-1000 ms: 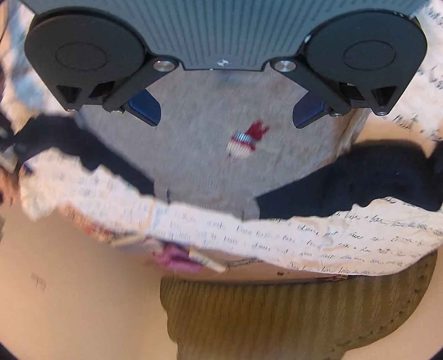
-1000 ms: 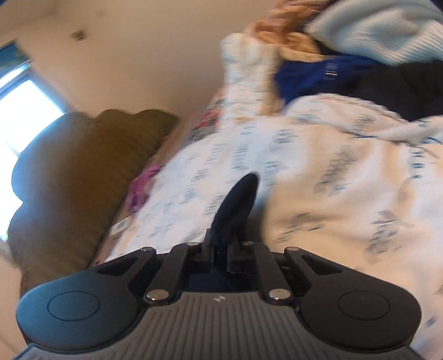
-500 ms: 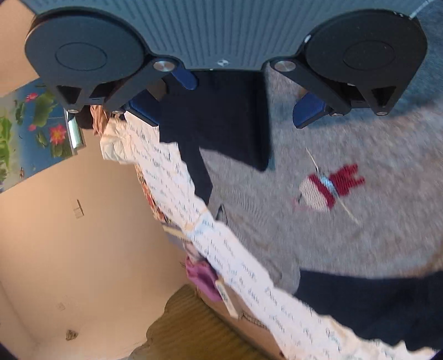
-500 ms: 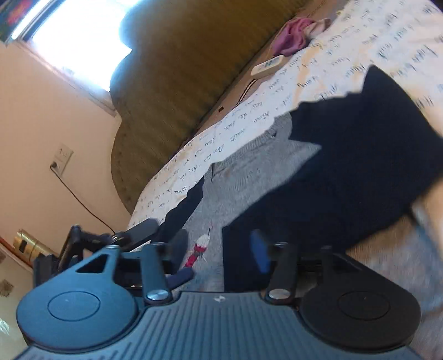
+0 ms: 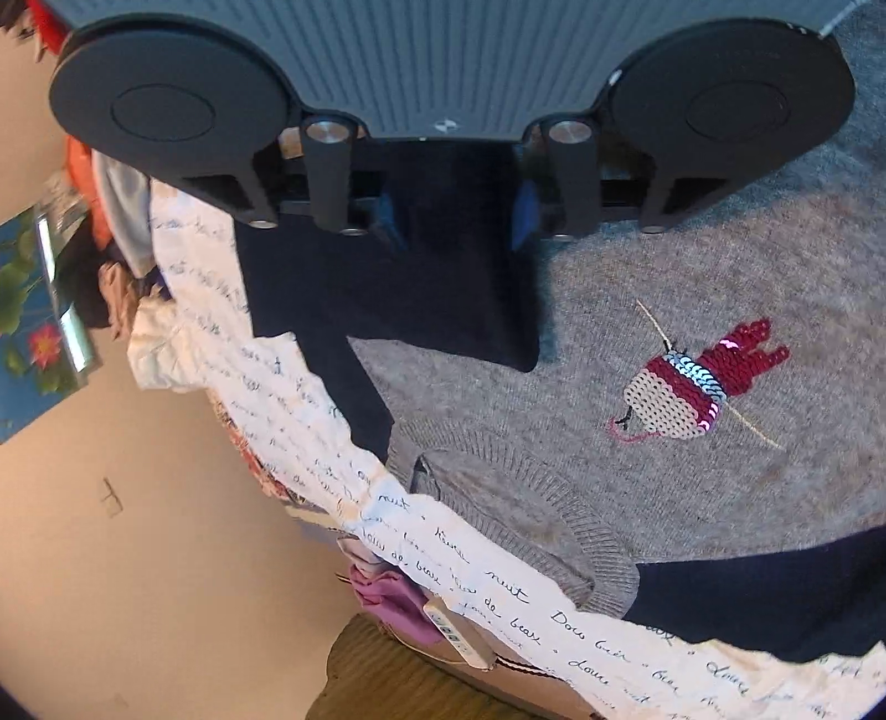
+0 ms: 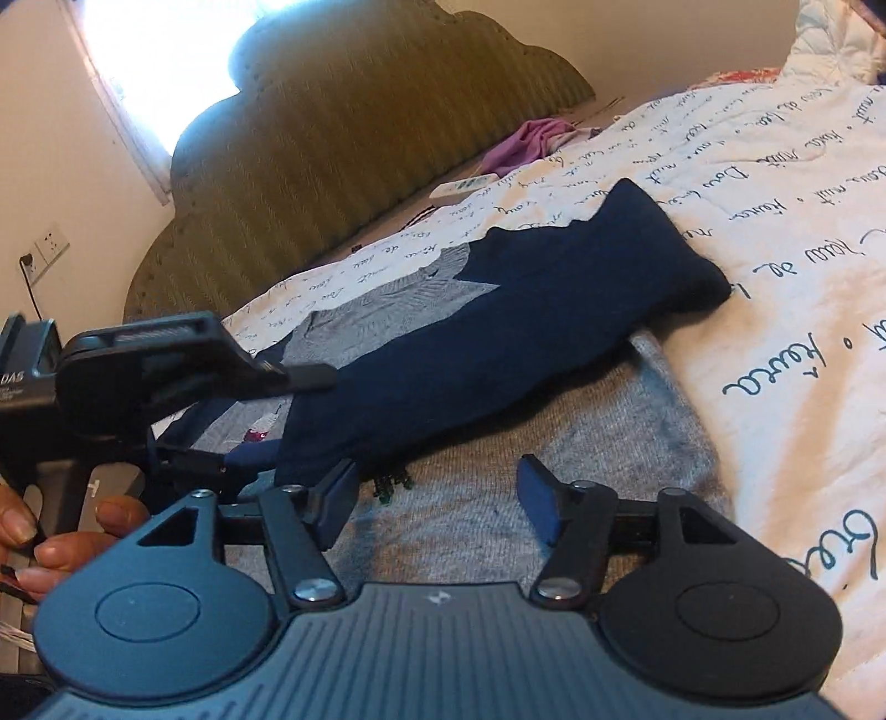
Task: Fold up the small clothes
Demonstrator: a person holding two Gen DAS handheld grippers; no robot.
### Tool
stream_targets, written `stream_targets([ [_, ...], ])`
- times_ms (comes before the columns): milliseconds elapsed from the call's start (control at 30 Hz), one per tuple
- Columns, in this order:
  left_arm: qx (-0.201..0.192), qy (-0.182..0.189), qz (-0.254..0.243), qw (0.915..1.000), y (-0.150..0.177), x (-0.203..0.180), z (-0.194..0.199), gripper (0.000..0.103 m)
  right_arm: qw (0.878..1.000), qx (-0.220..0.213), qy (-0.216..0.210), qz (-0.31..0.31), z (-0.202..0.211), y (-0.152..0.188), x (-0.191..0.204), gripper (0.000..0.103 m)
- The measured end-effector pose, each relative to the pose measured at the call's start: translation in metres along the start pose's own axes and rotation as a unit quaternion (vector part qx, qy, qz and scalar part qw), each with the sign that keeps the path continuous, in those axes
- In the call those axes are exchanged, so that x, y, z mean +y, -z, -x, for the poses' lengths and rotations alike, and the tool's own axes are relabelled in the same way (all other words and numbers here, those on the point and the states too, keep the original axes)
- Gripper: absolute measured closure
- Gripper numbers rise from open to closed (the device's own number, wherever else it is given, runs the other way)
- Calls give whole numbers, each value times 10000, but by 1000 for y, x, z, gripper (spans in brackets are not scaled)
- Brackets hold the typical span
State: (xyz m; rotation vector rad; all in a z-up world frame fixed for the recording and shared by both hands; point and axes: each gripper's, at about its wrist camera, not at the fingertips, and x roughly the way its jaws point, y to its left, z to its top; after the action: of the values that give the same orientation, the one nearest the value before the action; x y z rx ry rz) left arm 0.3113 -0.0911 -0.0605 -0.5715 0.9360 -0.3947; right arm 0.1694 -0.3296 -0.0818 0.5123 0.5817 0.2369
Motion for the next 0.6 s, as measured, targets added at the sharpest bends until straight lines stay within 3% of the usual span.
stream_targets([
  [67, 38, -128, -85, 9999, 0, -1, -3, 98, 10000, -16, -48, -32, -2, 0, -2, 36],
  [100, 33, -175, -142, 9997, -1, -2, -2, 100, 9999, -21, -84, -72, -2, 0, -4, 36],
  [233, -77, -401, -649, 9971, -15, -19, -2, 101, 9995, -52, -212, -230, -3, -1, -9, 36],
  [400, -416, -346, -1018, 9933, -43, -34, 15, 101, 9995, -61, -211, -214, -2, -1, -8, 36],
  [600, -867, -778, -1068, 9874, -67, -13, 41, 101, 9994, -64, -240, -244, -2, -1, -9, 36],
])
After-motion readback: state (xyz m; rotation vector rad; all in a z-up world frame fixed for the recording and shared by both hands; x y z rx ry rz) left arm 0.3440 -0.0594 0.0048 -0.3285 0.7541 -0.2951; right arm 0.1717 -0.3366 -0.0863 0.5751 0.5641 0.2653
